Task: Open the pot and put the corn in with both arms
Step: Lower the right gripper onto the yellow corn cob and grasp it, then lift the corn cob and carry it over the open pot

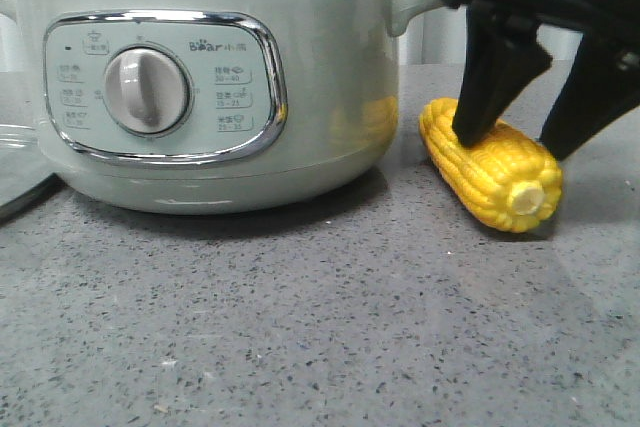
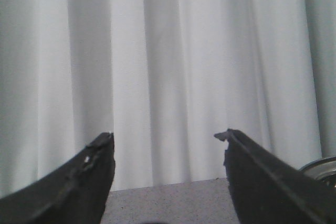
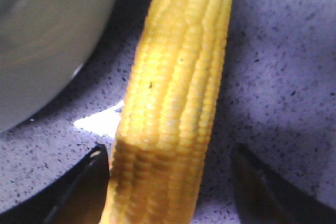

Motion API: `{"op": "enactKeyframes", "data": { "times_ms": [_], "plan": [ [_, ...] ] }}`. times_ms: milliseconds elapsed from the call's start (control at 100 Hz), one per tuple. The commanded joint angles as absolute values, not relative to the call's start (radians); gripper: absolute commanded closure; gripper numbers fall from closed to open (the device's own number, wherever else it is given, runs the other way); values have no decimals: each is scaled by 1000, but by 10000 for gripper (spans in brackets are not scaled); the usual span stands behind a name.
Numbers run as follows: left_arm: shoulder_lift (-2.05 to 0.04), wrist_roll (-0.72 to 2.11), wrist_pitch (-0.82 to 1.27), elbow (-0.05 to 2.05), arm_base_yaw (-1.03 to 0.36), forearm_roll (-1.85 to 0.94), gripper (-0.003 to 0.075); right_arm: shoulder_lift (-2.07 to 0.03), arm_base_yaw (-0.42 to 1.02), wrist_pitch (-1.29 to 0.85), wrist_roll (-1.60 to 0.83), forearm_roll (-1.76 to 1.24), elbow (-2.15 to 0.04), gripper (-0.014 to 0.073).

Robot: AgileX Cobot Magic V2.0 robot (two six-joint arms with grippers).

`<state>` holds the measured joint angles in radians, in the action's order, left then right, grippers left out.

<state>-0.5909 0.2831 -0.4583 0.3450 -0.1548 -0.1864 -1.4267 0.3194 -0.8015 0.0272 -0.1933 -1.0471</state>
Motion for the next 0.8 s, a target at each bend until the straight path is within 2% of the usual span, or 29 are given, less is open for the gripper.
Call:
{"op": "enactKeyframes", "data": {
  "times_ms": [0,60,130,320,450,790],
  "plan": [
    [-591,283,-525,374,-161,-182,310,-1423,319,-810,25,-212,-1085,190],
    [-591,283,-525,374,-161,-182,310,-1433,319,-826,25,-212,-1085,197],
    [-591,283,-525,374,-161,-182,310,-1442,319,-835,25,-212,-1085,244],
    [-591,283,-525,374,-161,-182,310,-1442,319,-835,25,-212,-1085,525],
    [-591,283,-525,374,-161,-182,310,-1442,317,-845,25,-208,-1085,663],
    [-591,283,-525,374,-161,-182,310,-1314,218,-888,25,-187,-1085,667]
  ]
}}
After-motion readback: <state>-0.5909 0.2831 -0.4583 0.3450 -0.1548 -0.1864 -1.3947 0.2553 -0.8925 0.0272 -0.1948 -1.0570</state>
